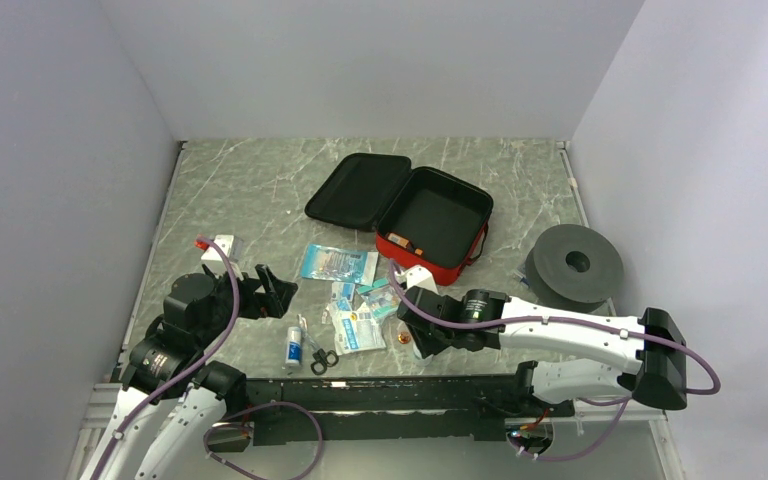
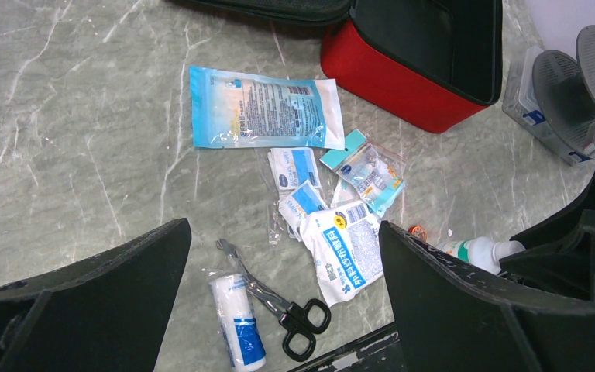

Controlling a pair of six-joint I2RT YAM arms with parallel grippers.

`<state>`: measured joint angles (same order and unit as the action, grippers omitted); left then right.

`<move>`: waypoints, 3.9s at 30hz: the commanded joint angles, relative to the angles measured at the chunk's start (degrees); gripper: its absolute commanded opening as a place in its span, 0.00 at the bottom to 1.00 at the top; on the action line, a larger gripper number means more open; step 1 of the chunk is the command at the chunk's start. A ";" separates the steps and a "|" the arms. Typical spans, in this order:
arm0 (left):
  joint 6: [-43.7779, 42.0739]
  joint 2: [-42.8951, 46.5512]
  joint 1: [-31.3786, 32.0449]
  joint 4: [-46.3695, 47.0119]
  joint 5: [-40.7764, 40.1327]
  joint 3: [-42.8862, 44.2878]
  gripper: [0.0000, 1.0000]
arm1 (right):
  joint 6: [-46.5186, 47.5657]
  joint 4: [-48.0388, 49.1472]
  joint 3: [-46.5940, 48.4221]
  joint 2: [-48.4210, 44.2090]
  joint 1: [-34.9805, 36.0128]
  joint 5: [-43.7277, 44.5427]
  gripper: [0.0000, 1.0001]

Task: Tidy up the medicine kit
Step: Pick up the pill bottle at the center of the board, then place the pill bottle in the medicine box.

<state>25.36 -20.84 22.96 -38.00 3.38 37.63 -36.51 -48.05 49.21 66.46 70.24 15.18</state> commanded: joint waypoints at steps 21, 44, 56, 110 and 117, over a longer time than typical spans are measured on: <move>0.39 -0.03 0.24 1.26 0.75 2.01 0.99 | -1.95 2.88 7.98 -5.35 -0.84 13.30 0.00; 0.35 0.28 0.24 1.26 0.91 2.00 0.99 | 0.10 31.26 10.87 -3.63 -29.16 7.32 0.00; 0.30 0.36 0.24 1.34 1.19 1.92 0.99 | -8.33 49.13 1.52 2.55 -42.44 -6.65 0.00; 0.38 0.14 0.24 1.30 0.99 1.90 0.99 | -20.56 73.10 -10.63 25.58 -50.05 -28.09 0.04; 0.39 -0.03 0.24 1.26 0.71 1.92 0.99 | -15.72 66.07 -9.29 21.92 -50.09 -25.82 0.45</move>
<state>25.36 -20.84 22.96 -38.00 3.81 37.63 -56.99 24.53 38.22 91.35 20.03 -12.27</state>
